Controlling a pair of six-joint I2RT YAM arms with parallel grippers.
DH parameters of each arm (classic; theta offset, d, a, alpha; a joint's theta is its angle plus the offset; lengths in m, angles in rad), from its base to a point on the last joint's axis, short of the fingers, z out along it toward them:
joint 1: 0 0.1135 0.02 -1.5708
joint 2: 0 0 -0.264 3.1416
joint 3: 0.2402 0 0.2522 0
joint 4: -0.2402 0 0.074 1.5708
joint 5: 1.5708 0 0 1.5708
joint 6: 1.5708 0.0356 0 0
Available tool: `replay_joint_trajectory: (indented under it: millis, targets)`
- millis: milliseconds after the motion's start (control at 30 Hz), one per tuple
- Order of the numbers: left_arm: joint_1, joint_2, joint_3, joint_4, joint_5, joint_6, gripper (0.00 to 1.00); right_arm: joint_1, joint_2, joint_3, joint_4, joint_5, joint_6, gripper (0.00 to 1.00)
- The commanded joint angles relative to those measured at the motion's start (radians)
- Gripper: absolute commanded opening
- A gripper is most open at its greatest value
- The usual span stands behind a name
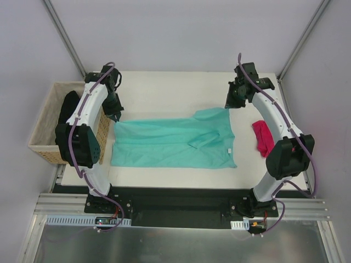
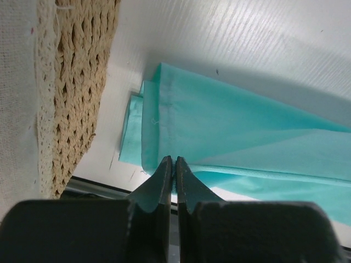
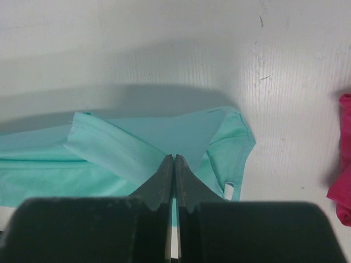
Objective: Fold and stack the t-shirts
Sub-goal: Fold the other side of the tshirt into a rectangle
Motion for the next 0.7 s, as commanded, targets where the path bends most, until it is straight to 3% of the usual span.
replay_joint_trajectory:
  millis: [0, 267, 667]
  targets:
    - [-0.007, -0.055, -0.012, -0.055, -0.038, 0.008, 0.00, 0.021, -0.083, -0.058, -0.061, 0.007, 0.027, 0.01]
    - [-0.009, -0.073, -0.035, -0.077, -0.061, 0.011, 0.00, 0.067, -0.165, -0.191, -0.084, 0.009, 0.081, 0.01]
    - [-0.027, -0.144, -0.251, -0.060, -0.061, -0.001, 0.00, 0.095, -0.268, -0.378, -0.087, 0.024, 0.128, 0.01]
